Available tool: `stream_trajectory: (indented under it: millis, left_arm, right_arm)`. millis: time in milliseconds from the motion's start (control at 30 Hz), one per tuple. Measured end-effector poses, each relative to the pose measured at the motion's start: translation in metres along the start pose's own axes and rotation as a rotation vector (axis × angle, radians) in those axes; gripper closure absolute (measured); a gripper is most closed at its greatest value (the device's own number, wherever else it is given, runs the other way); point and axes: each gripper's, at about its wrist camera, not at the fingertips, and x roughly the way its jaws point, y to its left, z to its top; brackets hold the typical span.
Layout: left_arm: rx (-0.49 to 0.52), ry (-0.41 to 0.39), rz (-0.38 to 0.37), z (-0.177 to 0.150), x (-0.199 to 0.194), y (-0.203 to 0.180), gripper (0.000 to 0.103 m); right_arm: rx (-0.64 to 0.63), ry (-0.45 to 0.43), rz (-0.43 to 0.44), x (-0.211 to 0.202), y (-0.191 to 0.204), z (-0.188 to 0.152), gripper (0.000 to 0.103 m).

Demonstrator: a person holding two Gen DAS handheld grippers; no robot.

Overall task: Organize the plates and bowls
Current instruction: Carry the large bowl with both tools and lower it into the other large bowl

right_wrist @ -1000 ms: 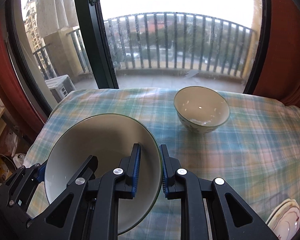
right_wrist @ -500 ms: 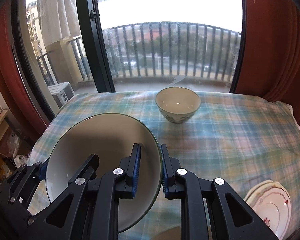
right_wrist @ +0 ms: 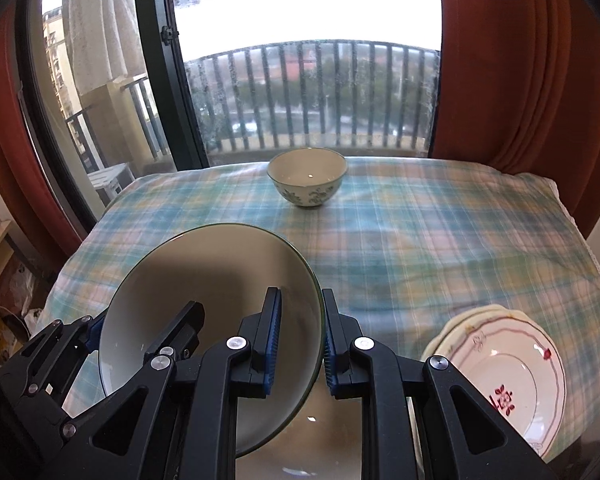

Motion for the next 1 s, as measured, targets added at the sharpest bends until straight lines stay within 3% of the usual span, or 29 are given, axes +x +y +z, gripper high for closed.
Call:
stream_trajectory:
  millis: [300, 733, 1000]
  left_arm:
    - [0.027, 0.018, -0.033, -0.020, -0.007, -0.022, 0.058]
    - [0.038, 0.082, -0.040, -0.050, 0.011, -0.030, 0.059]
    - [0.030, 0.090, -0.049, -0.064, 0.016, -0.033, 0.059]
  right_arm:
    - [0.025, 0.012, -0.022, -0.015, -0.022, -0.028, 0.081]
    - [0.038, 0.072, -0.038, 0.001, -0.031, -0.059, 0.081]
    - [0.023, 0.047, -0.065, 0.002, -0.030, -0.076, 0.081]
